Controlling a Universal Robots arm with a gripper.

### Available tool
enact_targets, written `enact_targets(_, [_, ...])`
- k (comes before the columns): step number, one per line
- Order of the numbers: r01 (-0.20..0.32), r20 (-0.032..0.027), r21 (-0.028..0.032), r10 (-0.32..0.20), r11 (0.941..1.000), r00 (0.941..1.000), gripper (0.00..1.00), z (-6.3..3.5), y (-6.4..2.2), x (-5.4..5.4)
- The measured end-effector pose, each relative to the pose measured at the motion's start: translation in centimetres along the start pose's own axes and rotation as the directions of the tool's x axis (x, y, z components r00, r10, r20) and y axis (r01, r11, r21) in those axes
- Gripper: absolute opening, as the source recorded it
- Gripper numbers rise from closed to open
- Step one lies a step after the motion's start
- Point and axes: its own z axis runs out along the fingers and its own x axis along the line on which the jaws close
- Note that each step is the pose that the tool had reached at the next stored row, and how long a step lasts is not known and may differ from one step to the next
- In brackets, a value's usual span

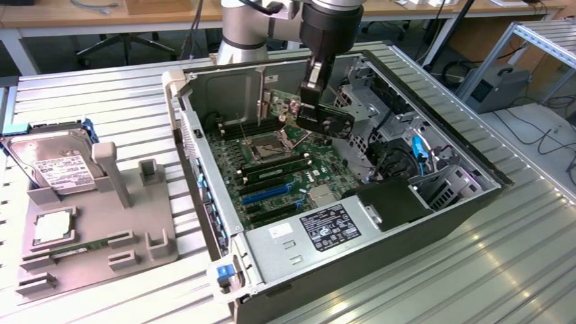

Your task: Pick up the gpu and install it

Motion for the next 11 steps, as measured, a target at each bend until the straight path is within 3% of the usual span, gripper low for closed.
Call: enact_targets(11, [0.067,0.0028,-0.0018,-0.067,0.9977,0.9977,0.27,0.02,0.00,0.00])
